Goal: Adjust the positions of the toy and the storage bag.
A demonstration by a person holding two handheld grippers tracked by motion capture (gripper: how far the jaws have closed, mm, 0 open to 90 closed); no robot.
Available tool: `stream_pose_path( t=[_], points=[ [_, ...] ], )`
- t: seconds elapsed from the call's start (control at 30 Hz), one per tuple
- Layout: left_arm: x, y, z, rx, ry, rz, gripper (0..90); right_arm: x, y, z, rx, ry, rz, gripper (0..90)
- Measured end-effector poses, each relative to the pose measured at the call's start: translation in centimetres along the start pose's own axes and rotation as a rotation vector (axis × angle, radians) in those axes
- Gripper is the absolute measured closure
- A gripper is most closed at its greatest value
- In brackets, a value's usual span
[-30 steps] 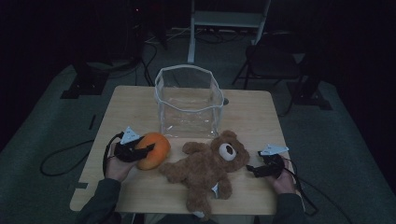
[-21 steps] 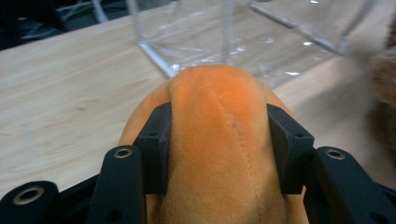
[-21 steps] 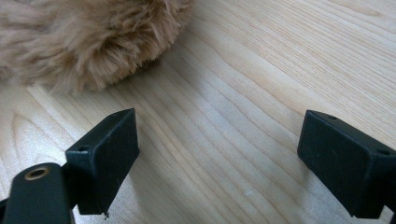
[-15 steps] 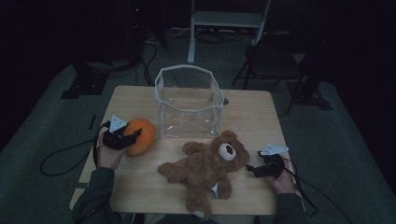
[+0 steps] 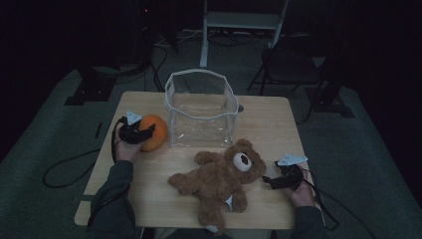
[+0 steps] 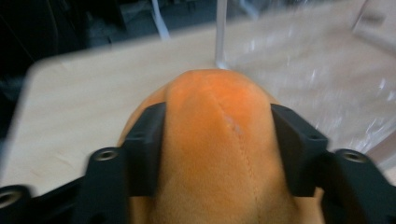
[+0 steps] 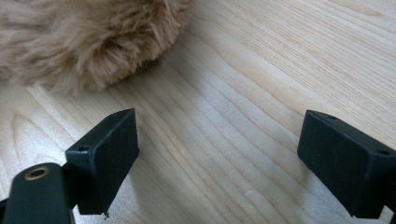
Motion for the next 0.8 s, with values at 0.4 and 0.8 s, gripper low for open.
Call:
stream_pose_path(
  t=[0.4, 0.8],
  points=[
    [1.1, 2.3, 3.9, 0.056, -0.027, 0.038, 12.8, 0.0, 0.0, 0.0, 0.000, 0.000, 0.000, 11.7],
    [6.3, 2.9, 6.0, 0.067, -0.189, -0.025, 14.1, 0.0, 0.0, 0.0, 0.000, 0.000, 0.000, 11.7]
  ],
)
Point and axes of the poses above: each handheld gripper's, and its own axes: z roughly backward along the jaws, y roughly out of its top, x roughly to its right, the point moved 8 cm from there along -z, roughly forward along the jaws, and after that the axes turned 2 degrees about y, right-handed, at the moved point
